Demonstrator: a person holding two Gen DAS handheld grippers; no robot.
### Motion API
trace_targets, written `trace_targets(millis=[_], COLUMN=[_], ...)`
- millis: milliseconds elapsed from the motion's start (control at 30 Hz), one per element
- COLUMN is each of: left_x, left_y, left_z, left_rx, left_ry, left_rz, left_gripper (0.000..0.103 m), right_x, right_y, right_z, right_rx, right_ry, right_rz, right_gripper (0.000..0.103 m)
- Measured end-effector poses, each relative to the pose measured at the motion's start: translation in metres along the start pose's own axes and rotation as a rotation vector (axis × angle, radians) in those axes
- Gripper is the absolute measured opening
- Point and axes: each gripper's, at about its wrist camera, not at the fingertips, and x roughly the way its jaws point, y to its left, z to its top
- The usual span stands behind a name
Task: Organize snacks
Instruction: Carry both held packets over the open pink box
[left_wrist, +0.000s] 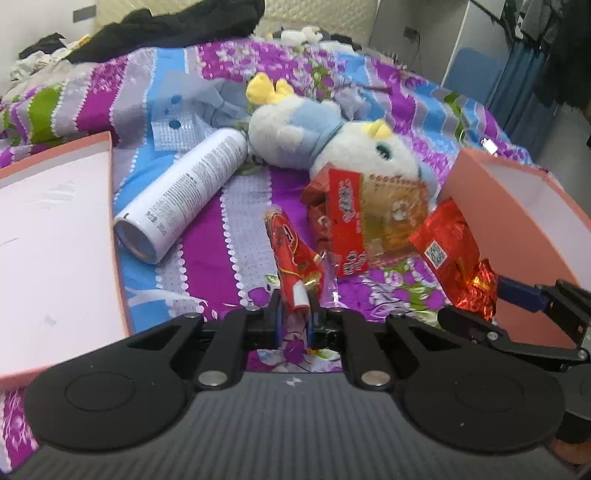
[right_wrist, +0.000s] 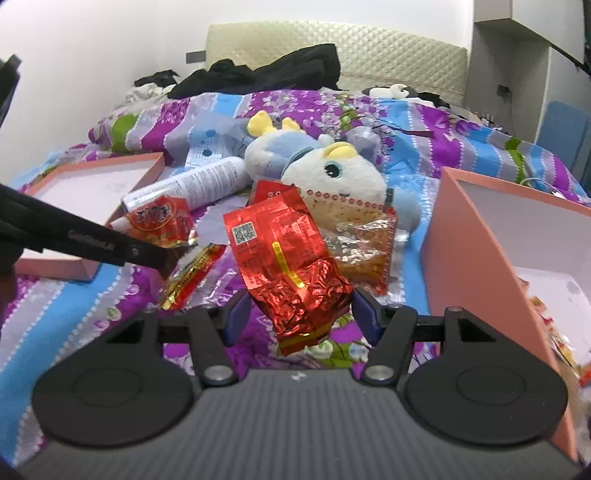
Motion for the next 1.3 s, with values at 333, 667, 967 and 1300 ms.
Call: trace_targets(millis=[333,667,967,1300], left_x=[-0.065,-0.141,-0.207,-0.269], left_y=[-0.023,-0.049,-0.072,-0.091], left_z=[-0.019,-0.039,-0.061,-0.091], left_rx=[-0.028,-0.051,-0.083,-0.076], left_ry=[-0.043,-0.100,-0.138,-0.165], left_rz=[-0.004,-0.037,-0.062,-0.076], left_gripper=[0.013,0.013,0.013,0.013], right_x=[-0.055,-0.126,-0.190,-0.249], right_y=[-0.002,-0.009,-0.008,-0.007], right_z=[-0.005,-0.007,-0.012,-0.018], right_rx=[0.049,0.128,0.170,0.206], right_ry=[-0.023,-0.069,-0.112,-0.149], right_rz=[-0.014,-0.031,-0.034,-0.035], right_gripper=[0.063,0.063,0.063,0.063])
